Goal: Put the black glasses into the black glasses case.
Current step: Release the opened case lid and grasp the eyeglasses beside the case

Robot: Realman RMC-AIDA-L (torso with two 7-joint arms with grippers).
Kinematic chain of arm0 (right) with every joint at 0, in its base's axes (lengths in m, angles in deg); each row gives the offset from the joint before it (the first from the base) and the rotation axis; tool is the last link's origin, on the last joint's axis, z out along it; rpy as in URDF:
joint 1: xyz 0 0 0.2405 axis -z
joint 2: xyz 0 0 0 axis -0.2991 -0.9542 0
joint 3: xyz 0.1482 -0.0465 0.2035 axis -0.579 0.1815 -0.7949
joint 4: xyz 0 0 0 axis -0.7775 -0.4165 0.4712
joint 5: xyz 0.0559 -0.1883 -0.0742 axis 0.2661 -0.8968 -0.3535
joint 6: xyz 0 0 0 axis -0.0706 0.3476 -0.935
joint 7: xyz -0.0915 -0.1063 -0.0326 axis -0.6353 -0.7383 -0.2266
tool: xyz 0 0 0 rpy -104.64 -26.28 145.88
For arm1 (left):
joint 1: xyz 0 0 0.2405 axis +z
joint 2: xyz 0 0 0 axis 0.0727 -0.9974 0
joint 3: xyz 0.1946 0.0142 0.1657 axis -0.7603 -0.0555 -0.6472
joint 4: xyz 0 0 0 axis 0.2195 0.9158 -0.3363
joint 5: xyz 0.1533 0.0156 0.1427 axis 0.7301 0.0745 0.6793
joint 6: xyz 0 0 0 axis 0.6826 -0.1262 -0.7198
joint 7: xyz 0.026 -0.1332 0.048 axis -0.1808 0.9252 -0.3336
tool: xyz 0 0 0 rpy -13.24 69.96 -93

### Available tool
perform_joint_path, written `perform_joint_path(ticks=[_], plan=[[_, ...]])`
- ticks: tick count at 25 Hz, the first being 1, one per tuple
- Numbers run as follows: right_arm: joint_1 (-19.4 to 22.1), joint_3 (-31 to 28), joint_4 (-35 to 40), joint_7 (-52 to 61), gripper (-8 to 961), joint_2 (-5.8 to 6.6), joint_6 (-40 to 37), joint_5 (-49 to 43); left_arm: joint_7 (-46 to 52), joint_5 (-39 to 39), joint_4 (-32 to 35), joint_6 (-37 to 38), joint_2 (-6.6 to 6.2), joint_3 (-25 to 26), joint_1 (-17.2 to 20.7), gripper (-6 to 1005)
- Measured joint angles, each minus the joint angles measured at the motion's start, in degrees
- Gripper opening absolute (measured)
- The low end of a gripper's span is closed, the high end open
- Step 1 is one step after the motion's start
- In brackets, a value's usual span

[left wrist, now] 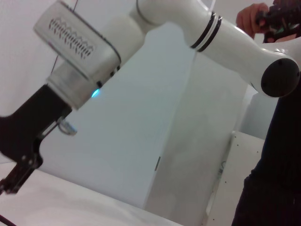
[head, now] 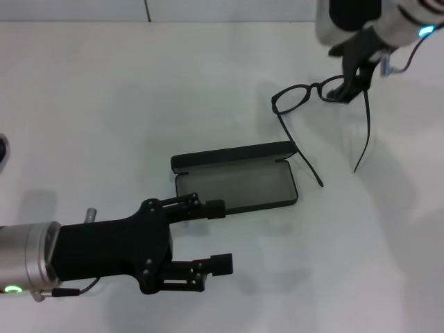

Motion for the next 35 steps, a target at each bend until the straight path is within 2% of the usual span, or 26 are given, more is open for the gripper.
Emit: perform_joint_path(ticks=[11,19,24,35], plan=[[0.0,0.1,-11.7,-9.8,734,-0.10,14.2,9.6,0.6,-0.4,-0.4,-0.8,0.37,0.1,-0.1,832],[-2.5,0.1,-17.5,-13.1,567,-0.07,17.9,11.9,1.2,-0.6,-0.9,-1.6,0.69,0.2,-0.4,833],[-3.6,0.4,-20.2,-14.0,495,-0.08,19.9,12.4,1.6,-1.1,-1.2,-1.7,0.78,0.2,-0.6,831],[-3.2,2.2,-22.9,-15.1,488,-0.16,23.1,14.0,1.6,-1.4,-2.2,-2.2,0.79,0.2,-0.9,829]])
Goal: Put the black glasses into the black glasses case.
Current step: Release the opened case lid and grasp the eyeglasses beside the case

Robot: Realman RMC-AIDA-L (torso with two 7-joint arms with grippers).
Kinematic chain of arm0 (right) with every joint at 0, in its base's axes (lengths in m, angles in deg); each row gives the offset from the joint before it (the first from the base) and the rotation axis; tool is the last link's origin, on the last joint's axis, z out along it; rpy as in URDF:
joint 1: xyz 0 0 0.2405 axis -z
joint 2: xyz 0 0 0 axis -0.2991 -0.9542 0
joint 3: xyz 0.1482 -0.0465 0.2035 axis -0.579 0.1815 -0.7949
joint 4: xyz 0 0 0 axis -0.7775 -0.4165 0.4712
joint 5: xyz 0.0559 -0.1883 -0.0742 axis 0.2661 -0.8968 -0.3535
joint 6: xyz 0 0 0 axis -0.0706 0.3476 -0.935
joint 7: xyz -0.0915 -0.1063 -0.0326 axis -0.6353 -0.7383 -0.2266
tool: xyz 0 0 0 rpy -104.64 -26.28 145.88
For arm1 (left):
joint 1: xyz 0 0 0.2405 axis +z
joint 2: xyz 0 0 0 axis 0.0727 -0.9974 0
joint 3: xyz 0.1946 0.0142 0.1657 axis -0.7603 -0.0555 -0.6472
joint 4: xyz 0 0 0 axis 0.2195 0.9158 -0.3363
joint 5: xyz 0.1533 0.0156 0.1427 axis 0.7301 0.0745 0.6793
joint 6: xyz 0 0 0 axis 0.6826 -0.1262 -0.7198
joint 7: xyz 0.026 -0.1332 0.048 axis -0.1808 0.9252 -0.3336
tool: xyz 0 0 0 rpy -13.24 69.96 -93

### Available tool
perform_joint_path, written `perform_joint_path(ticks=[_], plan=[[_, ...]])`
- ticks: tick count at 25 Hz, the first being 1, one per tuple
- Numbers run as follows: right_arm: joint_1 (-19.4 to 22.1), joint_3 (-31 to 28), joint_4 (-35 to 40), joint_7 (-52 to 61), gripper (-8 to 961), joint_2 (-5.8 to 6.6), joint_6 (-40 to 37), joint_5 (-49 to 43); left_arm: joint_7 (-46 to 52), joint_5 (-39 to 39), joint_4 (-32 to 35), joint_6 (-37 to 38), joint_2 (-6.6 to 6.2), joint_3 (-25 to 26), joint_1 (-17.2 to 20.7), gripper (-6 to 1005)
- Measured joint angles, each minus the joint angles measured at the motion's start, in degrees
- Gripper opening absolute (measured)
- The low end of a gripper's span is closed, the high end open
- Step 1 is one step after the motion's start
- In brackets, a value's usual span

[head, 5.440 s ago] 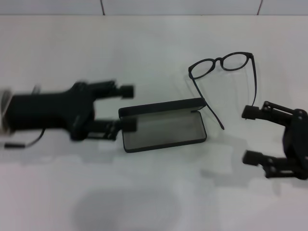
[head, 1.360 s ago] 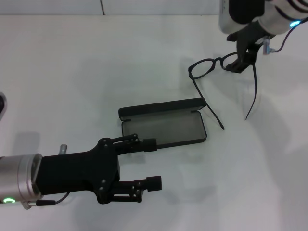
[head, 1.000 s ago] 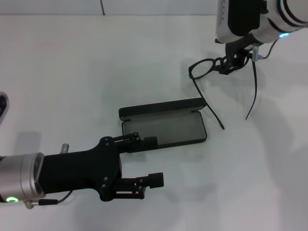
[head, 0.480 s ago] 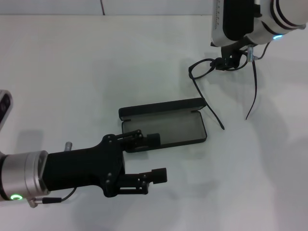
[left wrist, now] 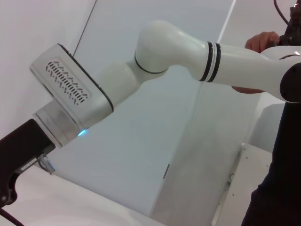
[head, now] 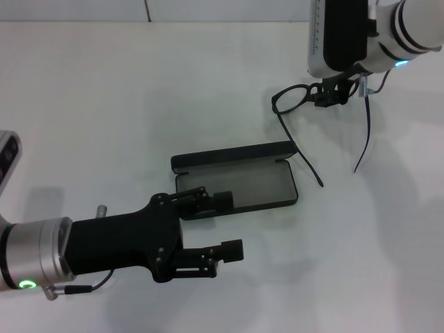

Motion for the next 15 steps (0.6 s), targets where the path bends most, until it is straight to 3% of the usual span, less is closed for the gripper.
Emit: perform_joint_path(ticks=[11,15], plan=[[0.7,2.0,-1.1,-1.9,469,-0.01,1.1,3.6,0.0,0.0,-1.2,-0.7,-0.01,0.0,-0.3,829],[0.8,2.0,-1.3,-2.0,408,-0.01,1.2,3.6,0.0,0.0,-1.4,-0.8,-0.01,0.0,-0.4,829]])
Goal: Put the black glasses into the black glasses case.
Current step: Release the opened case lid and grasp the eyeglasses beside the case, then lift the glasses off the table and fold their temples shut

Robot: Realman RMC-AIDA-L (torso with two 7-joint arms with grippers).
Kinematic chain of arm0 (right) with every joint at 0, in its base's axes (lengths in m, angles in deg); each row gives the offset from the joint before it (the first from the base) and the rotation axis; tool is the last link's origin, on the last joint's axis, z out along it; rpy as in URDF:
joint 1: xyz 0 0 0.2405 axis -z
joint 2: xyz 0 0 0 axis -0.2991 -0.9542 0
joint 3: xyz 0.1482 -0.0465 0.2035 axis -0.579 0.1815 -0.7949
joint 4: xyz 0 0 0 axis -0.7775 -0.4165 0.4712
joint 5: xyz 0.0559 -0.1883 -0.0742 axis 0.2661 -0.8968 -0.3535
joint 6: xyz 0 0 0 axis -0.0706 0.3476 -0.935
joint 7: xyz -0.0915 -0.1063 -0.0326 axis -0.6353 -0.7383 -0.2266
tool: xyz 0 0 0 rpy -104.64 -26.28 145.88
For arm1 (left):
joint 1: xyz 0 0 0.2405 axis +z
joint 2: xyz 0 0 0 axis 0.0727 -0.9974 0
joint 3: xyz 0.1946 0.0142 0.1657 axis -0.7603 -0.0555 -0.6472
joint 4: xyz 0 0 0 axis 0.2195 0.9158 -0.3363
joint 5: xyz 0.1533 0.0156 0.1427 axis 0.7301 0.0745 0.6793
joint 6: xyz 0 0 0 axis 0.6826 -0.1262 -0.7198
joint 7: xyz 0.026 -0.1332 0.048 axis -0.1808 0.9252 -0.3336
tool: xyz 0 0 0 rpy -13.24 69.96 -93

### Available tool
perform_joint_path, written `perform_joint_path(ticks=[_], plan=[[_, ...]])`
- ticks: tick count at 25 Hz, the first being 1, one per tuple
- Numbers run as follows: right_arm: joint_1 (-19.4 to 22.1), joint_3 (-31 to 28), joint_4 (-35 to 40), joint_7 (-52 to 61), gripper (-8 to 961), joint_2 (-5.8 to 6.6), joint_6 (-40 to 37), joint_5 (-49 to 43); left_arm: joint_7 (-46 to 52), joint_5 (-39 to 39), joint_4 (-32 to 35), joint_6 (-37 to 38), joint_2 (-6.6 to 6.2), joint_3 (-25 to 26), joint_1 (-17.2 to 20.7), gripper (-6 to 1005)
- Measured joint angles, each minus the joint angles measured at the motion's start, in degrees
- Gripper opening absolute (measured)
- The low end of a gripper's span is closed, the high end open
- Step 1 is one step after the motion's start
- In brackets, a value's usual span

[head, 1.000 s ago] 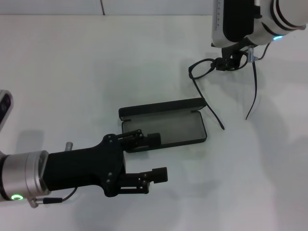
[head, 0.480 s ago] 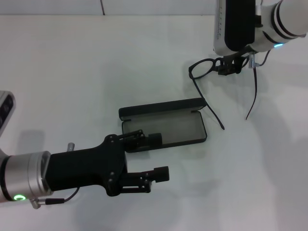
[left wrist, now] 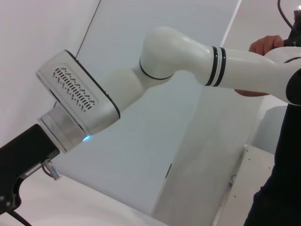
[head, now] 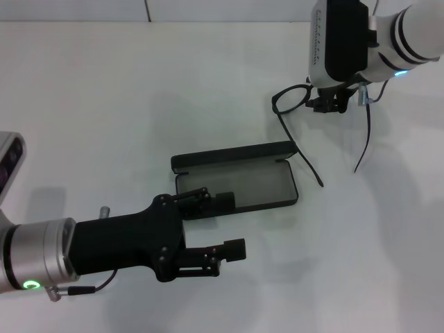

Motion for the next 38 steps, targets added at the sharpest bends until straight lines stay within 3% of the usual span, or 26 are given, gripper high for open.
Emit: perform_joint_path(ticks=[9,25,34,38], plan=[[0.1,0.0,0.0,0.3,286,0.00,-0.8,-0.4,0.0,0.0,0.0,-0.1,0.00,0.0,0.0,829],[0.4,-0.4,1.2,0.4,180,0.18,-1.6,-1.2,0.0,-0.1,0.0,-0.9,0.00,0.4,-0.5,830],[4.2,-0.7,8.0,1.1,40,0.76,-4.7,-2.4,0.0,-0.1,0.0,-0.7,-0.08,0.8,-0.4,830],[6.1,-1.6,10.9,3.3,41,0.74,-6.2,-6.4,0.0,-0.1,0.0,-0.5,-0.09,0.8,-0.5,830]])
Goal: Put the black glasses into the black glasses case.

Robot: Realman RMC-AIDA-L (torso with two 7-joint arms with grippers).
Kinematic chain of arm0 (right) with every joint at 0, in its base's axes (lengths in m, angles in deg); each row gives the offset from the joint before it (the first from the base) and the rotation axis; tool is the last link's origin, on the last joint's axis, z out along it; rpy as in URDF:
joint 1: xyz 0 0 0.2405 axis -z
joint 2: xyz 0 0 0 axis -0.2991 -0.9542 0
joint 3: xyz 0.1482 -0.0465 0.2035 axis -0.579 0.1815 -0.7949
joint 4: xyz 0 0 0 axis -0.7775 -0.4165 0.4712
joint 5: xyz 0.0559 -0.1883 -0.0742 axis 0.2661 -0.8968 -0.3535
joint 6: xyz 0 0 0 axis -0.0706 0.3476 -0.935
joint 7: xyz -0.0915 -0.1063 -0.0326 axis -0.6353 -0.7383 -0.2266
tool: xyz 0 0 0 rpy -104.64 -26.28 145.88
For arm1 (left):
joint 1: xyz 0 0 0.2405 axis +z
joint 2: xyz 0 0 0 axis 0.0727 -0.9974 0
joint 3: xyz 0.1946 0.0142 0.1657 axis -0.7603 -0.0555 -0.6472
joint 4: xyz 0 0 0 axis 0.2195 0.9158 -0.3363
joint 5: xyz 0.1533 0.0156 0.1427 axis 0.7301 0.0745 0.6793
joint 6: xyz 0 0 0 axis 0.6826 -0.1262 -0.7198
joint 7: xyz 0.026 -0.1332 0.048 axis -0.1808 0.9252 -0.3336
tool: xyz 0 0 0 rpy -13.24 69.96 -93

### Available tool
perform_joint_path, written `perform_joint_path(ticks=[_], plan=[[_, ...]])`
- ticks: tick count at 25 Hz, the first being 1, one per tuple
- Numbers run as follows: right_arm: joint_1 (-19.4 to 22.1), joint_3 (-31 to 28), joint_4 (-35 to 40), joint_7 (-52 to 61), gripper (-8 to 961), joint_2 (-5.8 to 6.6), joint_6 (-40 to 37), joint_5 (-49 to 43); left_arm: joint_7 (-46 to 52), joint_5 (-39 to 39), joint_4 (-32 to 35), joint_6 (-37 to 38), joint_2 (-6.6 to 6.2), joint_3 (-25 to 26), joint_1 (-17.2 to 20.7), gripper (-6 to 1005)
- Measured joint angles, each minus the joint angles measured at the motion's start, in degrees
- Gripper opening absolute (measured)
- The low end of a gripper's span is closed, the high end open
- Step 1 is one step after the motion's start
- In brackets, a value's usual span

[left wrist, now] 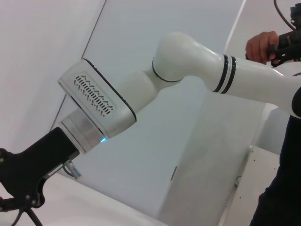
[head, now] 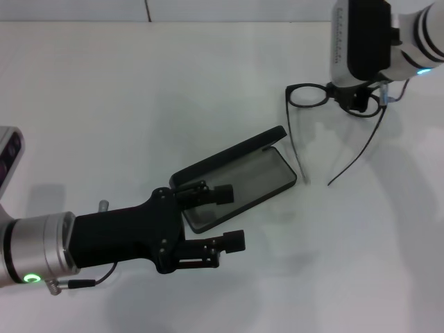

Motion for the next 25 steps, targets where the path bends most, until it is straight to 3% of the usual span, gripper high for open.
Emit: perform_joint_path(ticks=[7,15,20,25], plan=[[2.6,-4.5,5.7,0.2,40,0.06,-5.3,-1.4,0.0,0.0,0.0,0.1,-0.04,0.0,0.1,830],[9.2,-10.9,18.8,2.8,39,-0.01,-14.4,-4.8,-0.2,-0.1,0.4,2.1,-0.08,0.0,0.3,829],[12.0,-15.3,23.2,3.2,38,-0.04,-17.9,-4.8,-0.6,-0.5,0.5,2.7,-0.23,0.1,0.1,810],[14.1,-19.2,25.9,3.8,37,-0.11,-21.3,-3.9,-0.6,-0.5,0.5,2.9,-0.35,0.1,0.0,718]])
